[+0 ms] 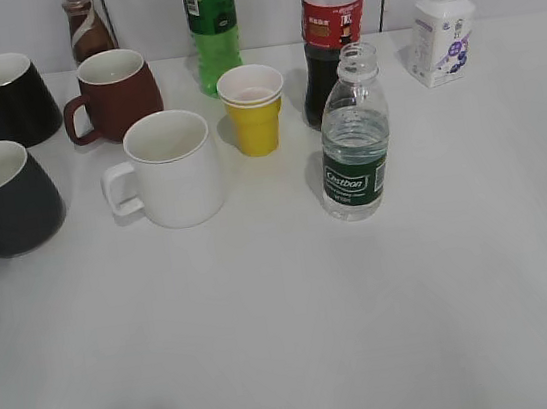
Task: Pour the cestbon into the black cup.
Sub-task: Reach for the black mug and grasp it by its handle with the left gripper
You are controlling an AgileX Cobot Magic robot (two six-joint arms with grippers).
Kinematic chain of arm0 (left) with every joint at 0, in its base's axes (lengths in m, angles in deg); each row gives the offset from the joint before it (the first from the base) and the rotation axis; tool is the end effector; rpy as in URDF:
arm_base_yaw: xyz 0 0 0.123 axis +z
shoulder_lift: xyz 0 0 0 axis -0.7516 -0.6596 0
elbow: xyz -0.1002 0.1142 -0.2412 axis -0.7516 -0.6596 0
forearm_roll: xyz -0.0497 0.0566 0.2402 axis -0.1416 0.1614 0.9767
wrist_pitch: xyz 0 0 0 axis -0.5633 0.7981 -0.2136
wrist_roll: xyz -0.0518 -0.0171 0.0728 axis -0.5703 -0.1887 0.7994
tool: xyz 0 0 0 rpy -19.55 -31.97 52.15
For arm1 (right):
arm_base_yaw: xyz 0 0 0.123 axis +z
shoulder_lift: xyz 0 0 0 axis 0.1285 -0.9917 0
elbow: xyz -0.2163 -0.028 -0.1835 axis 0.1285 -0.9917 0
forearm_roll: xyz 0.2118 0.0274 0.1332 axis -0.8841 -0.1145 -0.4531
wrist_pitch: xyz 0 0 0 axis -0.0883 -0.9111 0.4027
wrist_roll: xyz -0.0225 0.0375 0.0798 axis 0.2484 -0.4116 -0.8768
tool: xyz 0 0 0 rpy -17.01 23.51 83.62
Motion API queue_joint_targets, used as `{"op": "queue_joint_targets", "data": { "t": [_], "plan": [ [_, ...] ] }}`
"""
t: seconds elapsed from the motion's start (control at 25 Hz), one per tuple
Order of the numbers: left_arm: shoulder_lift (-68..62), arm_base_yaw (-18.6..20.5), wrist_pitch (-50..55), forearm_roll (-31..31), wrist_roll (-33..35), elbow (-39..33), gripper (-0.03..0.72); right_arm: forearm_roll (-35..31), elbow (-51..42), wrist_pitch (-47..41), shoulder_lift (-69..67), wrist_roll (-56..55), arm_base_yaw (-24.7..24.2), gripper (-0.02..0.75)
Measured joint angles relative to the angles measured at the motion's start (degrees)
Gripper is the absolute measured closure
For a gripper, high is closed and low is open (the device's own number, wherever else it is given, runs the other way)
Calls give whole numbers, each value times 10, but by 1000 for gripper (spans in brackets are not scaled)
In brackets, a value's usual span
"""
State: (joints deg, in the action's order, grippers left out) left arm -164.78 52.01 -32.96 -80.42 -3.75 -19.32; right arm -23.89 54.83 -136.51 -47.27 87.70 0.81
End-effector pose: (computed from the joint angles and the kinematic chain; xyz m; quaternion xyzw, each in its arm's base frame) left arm 0.2289 0.0077 0.1270 0.0303 0.7926 0.0211 0.6086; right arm -0.0056 -0.0049 0.2804 -0.0484 0.8417 0.0196 0.5374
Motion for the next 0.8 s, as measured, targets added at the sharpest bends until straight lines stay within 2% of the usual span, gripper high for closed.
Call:
{"op": "queue_joint_targets", "data": {
  "t": [0.8],
  "plan": [
    [-55,0,-3,-3,0,66,342,0,0,0,0,0,0,148]
  ]
}}
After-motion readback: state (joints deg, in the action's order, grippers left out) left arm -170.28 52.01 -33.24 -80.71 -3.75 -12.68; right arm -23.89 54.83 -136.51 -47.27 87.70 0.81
